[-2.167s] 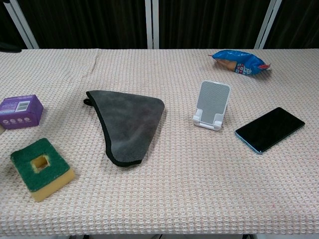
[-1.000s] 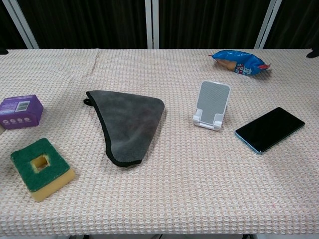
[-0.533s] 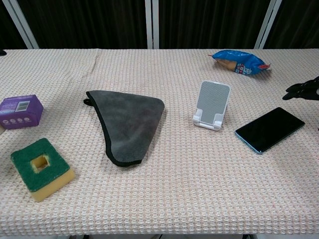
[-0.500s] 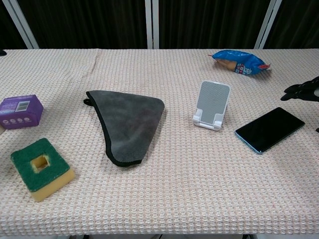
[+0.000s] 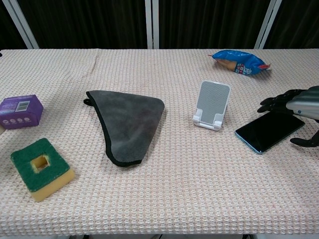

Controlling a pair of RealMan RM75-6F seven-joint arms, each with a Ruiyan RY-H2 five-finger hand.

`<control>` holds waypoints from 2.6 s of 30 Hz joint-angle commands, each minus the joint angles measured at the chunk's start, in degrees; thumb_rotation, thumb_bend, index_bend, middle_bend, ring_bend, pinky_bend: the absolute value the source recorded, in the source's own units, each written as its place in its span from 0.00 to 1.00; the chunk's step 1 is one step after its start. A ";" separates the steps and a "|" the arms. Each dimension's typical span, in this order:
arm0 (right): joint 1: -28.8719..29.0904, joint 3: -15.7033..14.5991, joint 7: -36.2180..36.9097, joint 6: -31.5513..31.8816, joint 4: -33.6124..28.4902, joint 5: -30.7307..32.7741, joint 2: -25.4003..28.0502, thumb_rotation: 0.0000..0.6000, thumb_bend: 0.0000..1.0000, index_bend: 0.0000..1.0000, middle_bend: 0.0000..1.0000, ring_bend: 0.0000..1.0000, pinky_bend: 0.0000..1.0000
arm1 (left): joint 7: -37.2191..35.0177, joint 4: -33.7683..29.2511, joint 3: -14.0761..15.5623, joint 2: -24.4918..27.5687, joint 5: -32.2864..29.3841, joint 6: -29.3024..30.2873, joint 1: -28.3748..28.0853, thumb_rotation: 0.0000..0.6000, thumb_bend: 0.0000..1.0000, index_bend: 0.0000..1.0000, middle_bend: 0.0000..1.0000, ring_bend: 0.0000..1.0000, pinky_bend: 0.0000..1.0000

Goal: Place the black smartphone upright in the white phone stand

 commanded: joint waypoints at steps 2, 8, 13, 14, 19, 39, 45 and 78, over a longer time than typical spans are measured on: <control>0.79 -0.23 -1.61 -0.76 0.24 0.85 0.73 0.86 0.34 0.00 0.00 0.00 0.00 | -0.02 0.09 0.01 -0.05 -0.13 -0.18 -0.10 0.93 0.07 0.10 0.09 0.06 0.18; 2.31 0.04 -2.29 -1.85 1.35 1.94 0.84 0.86 0.29 0.00 0.00 0.00 0.00 | -0.04 0.43 -0.11 -0.42 -0.49 -0.55 -0.41 0.94 0.07 0.10 0.09 0.06 0.18; 3.28 0.07 -1.27 -1.89 3.39 0.75 -0.38 0.86 0.29 0.00 0.00 0.00 0.00 | 0.00 0.64 -0.19 -0.50 -0.63 -0.84 -0.68 0.95 0.07 0.10 0.09 0.06 0.18; 3.52 0.03 -0.98 -2.20 3.84 0.74 -0.64 0.86 0.29 0.00 0.00 0.00 0.00 | -0.02 0.65 -0.24 -0.49 -0.69 -0.91 -0.75 0.95 0.07 0.10 0.09 0.06 0.18; 4.19 -0.29 -0.60 -2.92 5.19 0.81 -1.39 0.88 0.29 0.00 0.00 0.00 0.00 | 0.31 0.75 -0.40 -0.45 -0.89 -0.93 -0.91 0.95 0.07 0.10 0.09 0.06 0.18; 3.71 -1.32 4.20 0.94 8.80 -2.91 -3.20 1.00 0.31 0.41 0.00 0.00 0.00 | -0.09 1.82 -0.47 -0.95 -1.90 -1.77 -1.29 0.96 0.07 0.11 0.09 0.06 0.18; 3.00 -1.50 8.00 3.16 8.68 -4.84 -3.09 1.00 0.32 0.50 0.00 0.00 0.00 | -0.62 2.04 -0.34 -1.18 -2.02 -1.84 -1.22 0.98 0.07 0.10 0.09 0.06 0.18; 2.08 -2.78 20.70 13.46 10.40 -15.87 -2.04 1.00 0.63 0.72 0.52 0.45 0.11 | -2.98 2.03 -0.06 -0.76 -1.59 -0.99 -0.55 0.99 0.07 0.11 0.09 0.06 0.19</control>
